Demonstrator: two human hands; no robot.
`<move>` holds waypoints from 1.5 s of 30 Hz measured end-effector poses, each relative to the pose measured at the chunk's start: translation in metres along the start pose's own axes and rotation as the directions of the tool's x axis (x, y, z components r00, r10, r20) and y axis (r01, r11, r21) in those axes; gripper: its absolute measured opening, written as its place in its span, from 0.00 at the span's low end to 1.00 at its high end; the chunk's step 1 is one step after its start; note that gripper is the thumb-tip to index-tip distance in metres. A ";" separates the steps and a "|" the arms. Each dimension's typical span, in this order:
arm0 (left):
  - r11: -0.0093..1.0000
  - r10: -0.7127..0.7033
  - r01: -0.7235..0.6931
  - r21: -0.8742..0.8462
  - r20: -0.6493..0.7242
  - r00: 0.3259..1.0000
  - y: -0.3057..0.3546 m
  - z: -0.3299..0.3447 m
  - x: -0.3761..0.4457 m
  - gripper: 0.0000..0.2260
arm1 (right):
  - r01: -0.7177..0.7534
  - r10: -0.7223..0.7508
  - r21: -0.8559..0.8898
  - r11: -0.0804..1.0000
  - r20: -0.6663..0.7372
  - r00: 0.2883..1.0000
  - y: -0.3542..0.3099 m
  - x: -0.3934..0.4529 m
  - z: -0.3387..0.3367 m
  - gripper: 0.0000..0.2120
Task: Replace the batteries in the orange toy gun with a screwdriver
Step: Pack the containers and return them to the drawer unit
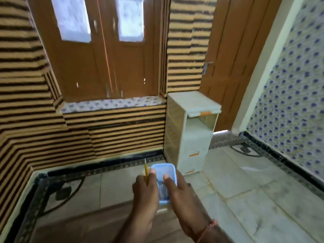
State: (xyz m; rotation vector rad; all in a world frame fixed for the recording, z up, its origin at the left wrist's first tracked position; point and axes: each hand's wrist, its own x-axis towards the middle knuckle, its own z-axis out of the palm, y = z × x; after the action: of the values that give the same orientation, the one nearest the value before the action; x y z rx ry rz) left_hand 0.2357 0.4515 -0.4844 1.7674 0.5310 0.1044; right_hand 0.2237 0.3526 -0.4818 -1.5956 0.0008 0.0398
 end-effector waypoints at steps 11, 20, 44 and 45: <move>0.996 -0.024 0.006 0.085 0.202 0.979 0.143 0.110 -0.080 0.25 | -0.001 0.001 0.002 1.000 -0.123 0.992 -0.115 -0.025 -0.160 0.14; 0.994 -0.041 0.052 -0.100 0.109 0.993 0.211 0.290 -0.115 0.14 | -0.014 0.004 -0.080 0.997 -0.130 0.992 -0.116 0.040 -0.354 0.17; 0.961 -0.213 0.193 -0.198 -0.082 0.974 0.272 0.490 -0.030 0.20 | -0.210 0.209 -0.028 0.977 -0.032 0.977 -0.108 0.211 -0.510 0.14; 0.961 -0.216 0.197 -0.192 -0.081 0.973 0.272 0.492 -0.016 0.20 | -0.211 0.210 -0.035 0.977 -0.028 0.977 -0.109 0.224 -0.507 0.14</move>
State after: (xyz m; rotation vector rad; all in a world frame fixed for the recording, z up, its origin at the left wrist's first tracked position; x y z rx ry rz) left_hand 0.4717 -0.0428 -0.3577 1.5244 0.7533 0.0931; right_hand 0.4635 -0.1463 -0.3660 -1.6283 0.1894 0.1869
